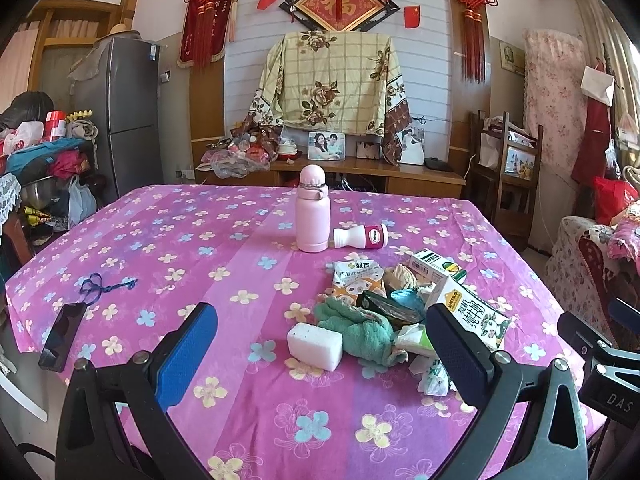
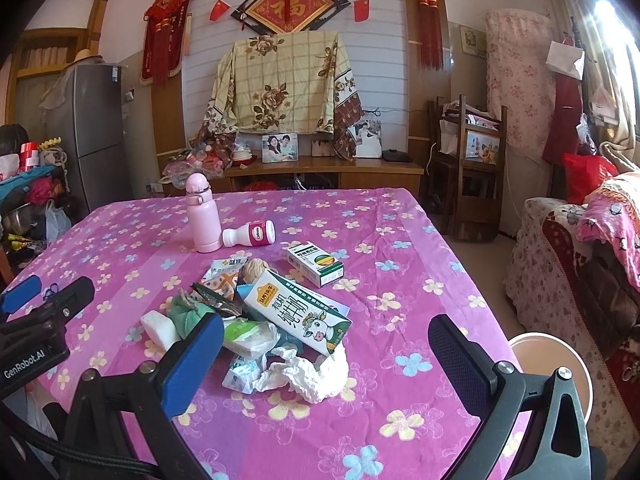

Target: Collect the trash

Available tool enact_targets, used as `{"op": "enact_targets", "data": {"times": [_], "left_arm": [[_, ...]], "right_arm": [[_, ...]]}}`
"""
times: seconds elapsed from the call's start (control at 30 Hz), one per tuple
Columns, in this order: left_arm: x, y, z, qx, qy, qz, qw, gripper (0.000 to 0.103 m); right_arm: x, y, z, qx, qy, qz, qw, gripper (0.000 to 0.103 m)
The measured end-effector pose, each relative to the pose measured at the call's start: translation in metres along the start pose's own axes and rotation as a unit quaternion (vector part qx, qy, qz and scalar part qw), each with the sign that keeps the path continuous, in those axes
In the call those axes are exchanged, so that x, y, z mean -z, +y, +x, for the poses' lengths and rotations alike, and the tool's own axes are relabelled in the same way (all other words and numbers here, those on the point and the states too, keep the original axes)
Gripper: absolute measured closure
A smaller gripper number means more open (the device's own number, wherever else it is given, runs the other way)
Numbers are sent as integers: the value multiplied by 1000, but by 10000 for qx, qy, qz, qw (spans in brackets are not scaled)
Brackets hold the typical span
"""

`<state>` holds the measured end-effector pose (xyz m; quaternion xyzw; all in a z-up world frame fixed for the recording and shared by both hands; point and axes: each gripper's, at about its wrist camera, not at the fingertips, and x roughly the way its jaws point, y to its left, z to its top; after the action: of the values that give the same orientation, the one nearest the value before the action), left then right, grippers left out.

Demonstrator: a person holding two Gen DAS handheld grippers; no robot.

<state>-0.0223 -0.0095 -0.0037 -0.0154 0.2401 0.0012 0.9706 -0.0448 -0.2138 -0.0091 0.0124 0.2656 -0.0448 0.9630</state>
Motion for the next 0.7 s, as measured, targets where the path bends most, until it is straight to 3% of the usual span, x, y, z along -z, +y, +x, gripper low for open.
{"op": "enact_targets", "data": {"times": [0.7], "left_arm": [[1, 2, 15, -32, 158, -72, 9998, 0]], "right_arm": [[0, 11, 12, -97, 268, -369, 9989, 0]]}}
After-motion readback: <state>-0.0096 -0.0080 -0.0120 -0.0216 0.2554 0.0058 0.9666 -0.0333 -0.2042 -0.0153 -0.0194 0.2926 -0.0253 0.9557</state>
